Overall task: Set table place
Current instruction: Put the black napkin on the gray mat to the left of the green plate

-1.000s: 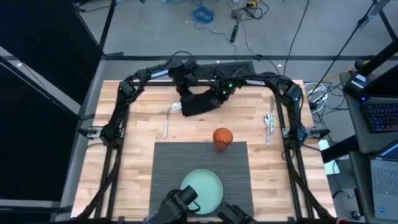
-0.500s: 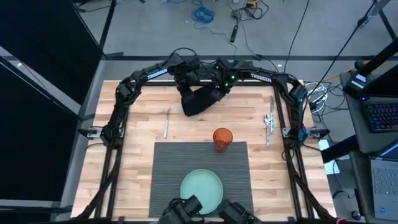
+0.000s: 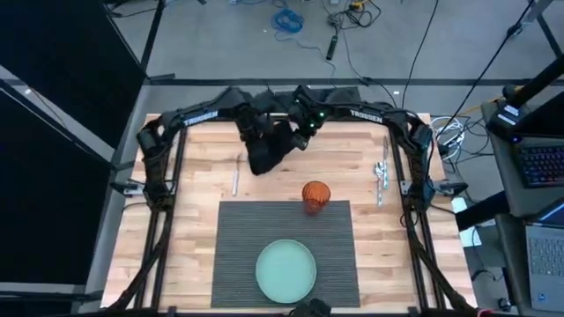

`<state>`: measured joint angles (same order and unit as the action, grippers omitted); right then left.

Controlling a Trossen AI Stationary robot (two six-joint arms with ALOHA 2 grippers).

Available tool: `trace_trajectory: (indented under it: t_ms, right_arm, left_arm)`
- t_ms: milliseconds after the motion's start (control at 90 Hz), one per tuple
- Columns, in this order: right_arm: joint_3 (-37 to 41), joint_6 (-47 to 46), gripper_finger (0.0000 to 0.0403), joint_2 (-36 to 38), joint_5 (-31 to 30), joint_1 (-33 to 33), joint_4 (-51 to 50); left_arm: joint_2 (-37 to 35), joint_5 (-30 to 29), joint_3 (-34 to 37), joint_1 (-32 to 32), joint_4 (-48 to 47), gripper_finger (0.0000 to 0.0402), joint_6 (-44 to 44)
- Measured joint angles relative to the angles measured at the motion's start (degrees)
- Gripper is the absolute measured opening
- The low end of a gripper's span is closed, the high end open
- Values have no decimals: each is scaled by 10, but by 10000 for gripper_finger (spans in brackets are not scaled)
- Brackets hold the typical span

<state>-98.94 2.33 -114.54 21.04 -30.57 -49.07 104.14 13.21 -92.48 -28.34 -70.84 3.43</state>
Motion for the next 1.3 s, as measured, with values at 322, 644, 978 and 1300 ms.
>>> trace_trajectory:
  t_ms: [322, 644, 978, 1300]
  right_arm:
    - [-2, 9, 0, 0, 2, 72, 31]
    - [-2, -117, 0, -8, 1, 146, 109]
    - [-2, -216, 0, -63, 3, 215, 181]
    - [-2, -250, 0, -80, 3, 248, 221]
  left_arm:
    - [-161, -39, 163, 81, 44, 0, -184]
    - [-259, -61, 309, 202, 75, 0, -264]
    - [-355, -75, 393, 351, 114, 0, -422]
    - [-347, -116, 394, 488, 168, 0, -583]
